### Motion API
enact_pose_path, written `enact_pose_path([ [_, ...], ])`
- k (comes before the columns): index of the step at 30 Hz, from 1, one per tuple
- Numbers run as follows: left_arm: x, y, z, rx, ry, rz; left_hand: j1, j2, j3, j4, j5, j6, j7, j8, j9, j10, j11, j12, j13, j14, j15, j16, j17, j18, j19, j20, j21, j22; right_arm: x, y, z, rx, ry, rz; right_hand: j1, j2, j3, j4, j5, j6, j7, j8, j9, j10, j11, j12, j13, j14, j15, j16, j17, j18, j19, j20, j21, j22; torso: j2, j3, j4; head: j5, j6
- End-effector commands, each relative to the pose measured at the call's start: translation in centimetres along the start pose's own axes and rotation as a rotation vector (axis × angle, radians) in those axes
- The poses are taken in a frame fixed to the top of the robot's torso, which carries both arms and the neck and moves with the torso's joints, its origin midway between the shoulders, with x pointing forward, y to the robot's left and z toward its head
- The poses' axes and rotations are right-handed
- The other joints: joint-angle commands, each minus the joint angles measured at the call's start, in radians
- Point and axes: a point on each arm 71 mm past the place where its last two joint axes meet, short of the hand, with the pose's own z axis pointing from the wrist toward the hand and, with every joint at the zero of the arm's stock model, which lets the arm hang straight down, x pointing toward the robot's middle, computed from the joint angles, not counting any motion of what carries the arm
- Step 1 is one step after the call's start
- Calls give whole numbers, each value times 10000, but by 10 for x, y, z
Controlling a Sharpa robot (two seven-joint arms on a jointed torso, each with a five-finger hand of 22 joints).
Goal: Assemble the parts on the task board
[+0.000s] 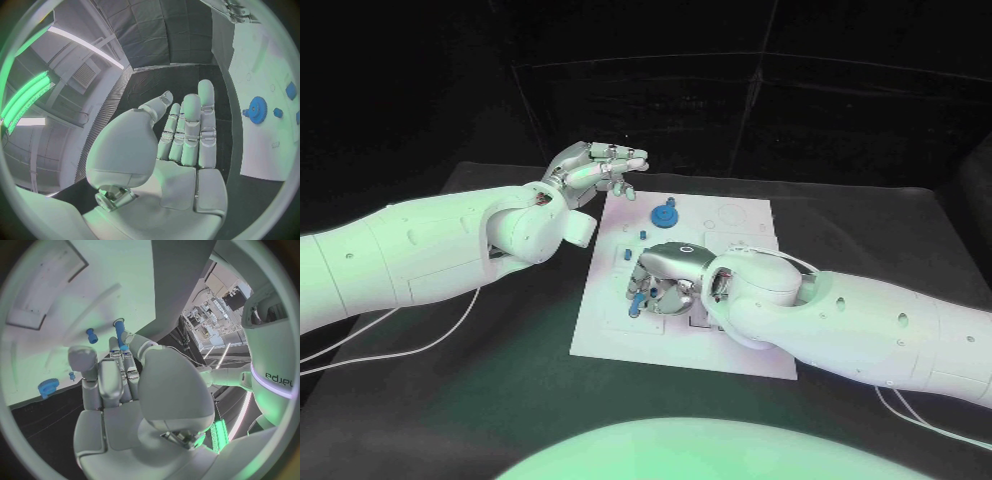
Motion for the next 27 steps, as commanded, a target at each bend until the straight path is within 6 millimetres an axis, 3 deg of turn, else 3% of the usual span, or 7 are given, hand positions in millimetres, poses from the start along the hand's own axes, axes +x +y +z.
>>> enact_pose_path([
  [1, 1, -1, 1, 50, 133, -71, 60, 75, -58, 4, -13, 2, -28, 58, 9, -59, -10, 66, 17, -43, -5, -20, -8, 55, -26, 26, -36, -14, 2, 0, 0, 83, 355, -253, -87, -21, 46, -7, 62, 37, 58, 44, 9, 61, 21, -35, 13, 198, -33, 64, -9, -138, 30, 0, 50, -5, 4, 1, 2, -5, -10],
  [14, 1, -1, 1, 45, 132, -71, 60, 75, -58, 4, -13, 2, -28, 58, 9, -59, -10, 66, 17, -43, -5, -20, -8, 55, -26, 26, -36, -14, 3, 2, 4, 72, 443, -512, -122, -37, 50, -7, 58, 42, 54, 43, 10, 66, 19, -43, 14, 191, -33, 48, -41, -135, 18, 2, 42, -25, 3, -8, 9, -5, 11],
  [22, 1, -1, 0, 43, 135, -73, 60, 75, -58, 4, -13, 2, -28, 58, 9, -59, -10, 66, 17, -43, -5, -20, -8, 55, -26, 26, -36, -14, 7, 7, 5, -88, 453, -591, -542, -344, 57, 16, 132, -467, 220, -126, -47, -439, 199, -407, -29, 152, 107, 11, -142, -128, -90, 101, -14, -142, 2, -6, 3, 3, 15],
  [27, 1, -1, 0, 48, 126, -70, 60, 75, -58, 4, -13, 2, -28, 58, 9, -59, -10, 66, 17, -43, -5, -20, -8, 55, -26, 26, -36, -14, 7, 9, 6, -135, 297, -573, -795, -548, -33, 61, 138, -937, 221, -130, -52, -697, 259, -528, -20, 120, 164, -31, -236, -107, -148, 176, -58, -225, 1, -9, 7, 6, 7],
])
